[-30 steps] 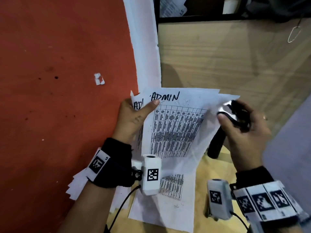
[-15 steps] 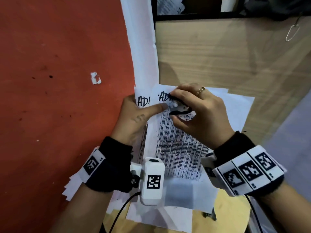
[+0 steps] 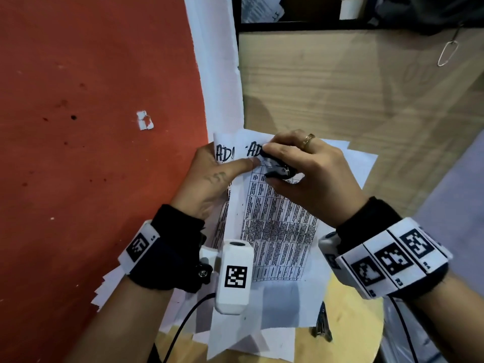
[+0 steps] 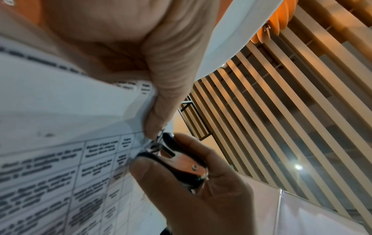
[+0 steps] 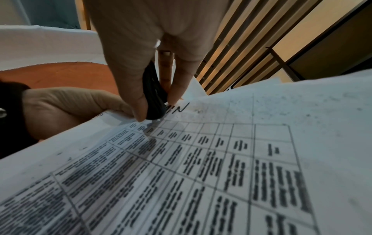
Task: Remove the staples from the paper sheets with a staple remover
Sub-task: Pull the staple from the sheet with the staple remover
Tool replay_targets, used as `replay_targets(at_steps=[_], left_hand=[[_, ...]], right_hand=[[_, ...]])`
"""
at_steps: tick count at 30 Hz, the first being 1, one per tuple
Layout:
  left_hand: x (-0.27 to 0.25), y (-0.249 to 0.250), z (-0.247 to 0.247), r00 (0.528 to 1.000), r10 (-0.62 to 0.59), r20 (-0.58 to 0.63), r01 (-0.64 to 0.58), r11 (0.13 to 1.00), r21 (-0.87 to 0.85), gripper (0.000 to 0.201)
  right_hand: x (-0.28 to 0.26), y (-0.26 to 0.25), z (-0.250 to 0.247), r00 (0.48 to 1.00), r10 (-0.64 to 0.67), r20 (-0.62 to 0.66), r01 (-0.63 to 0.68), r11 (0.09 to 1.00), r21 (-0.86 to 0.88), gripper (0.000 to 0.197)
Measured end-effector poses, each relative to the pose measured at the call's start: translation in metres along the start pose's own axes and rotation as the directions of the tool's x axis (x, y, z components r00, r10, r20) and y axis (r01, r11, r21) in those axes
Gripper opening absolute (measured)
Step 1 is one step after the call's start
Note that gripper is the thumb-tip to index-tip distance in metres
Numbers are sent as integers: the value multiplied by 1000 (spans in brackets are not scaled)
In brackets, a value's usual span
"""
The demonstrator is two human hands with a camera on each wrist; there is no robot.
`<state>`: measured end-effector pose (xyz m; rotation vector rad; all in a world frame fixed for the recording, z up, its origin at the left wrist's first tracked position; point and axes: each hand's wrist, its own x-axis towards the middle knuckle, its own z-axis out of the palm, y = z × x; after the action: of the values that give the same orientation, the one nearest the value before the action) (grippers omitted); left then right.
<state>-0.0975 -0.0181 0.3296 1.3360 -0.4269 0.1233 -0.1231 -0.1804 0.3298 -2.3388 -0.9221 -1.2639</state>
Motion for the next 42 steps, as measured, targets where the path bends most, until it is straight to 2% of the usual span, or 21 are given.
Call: replay_targets(at_steps=[8, 15, 19, 23, 30, 36, 39, 42], left_hand=[[4, -1, 2, 1000, -11, 18, 10, 999, 43, 27], [6, -1, 0, 999, 10, 40, -12, 999, 50, 27], [7, -1, -1, 995, 15, 96, -20, 999, 50, 29], [6, -1, -2, 989, 11, 145, -19, 998, 54, 28], [6, -2, -1, 988, 11, 156, -18, 999, 42, 28], [4, -1, 1, 982, 25, 188, -32, 999, 32, 28], [3, 0, 1, 984, 34, 173, -34, 999, -4, 28], [2, -1, -1, 987, 27, 161, -23, 999, -23, 26]], right_hand=[[6, 2, 0, 995, -82, 57, 87, 992, -88, 31], [14, 6, 1, 963, -181, 199, 213, 964, -157, 28], [19, 5, 1, 945, -219, 245, 262, 951, -162, 26], [20, 7, 0, 937, -208, 282, 259, 953, -158, 26], [23, 6, -6, 932, -177, 318, 231, 963, -141, 30], [23, 6, -3, 907, -203, 368, 282, 943, -175, 24], [23, 6, -4, 914, -214, 345, 283, 945, -166, 24], [23, 5, -6, 942, -194, 274, 238, 961, -139, 24]])
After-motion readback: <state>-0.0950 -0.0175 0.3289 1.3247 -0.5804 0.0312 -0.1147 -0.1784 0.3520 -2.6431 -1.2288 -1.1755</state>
